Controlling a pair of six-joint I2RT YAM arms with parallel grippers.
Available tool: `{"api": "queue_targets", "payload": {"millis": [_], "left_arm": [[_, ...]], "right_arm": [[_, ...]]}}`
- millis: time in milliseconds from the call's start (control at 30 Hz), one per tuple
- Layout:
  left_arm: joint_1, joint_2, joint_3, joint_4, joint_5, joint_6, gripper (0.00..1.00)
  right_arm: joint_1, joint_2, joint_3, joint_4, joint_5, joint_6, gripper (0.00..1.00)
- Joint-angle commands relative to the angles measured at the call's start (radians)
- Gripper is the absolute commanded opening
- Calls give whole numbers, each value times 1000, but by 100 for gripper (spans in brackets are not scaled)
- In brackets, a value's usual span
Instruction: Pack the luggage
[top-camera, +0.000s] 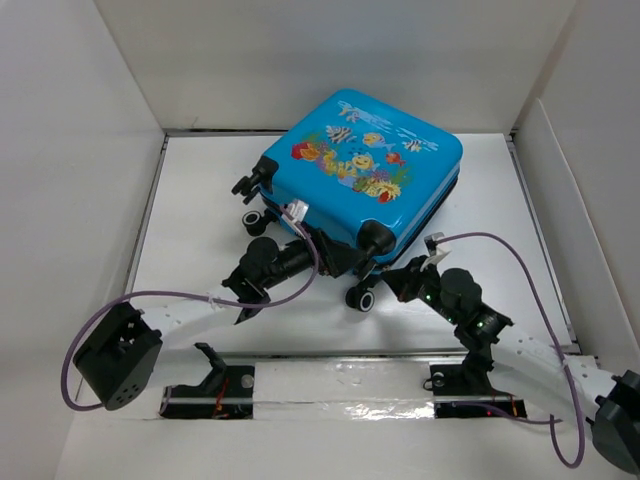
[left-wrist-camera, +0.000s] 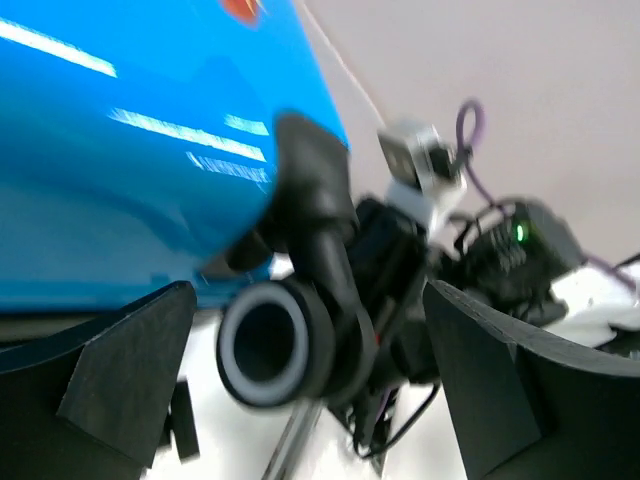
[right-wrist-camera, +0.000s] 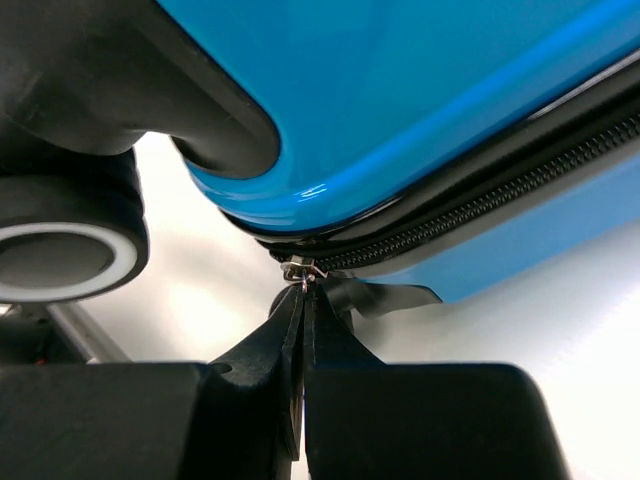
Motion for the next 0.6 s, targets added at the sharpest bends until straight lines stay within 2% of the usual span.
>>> {"api": "queue_targets", "payload": {"millis": [0,233,367,467,567], "left_arm": [[-33,-49,33,-97,6,126,99],[-42,-57,53,-205,80,183,99],[-52,33,119,-177,114,184,99],[-75,111,172,-90,157,157,98],[-95,176,226,-21,171,111,83]], "right_arm": [[-57,-18,87,40,-1,-49,0],[-78,28,81,73,-86,-54,0],[-88,42,87,77,-107,-64,0],[-88,33,87,62,-129,-63,0],[-88,16,93,33,-136,-66,0]]}}
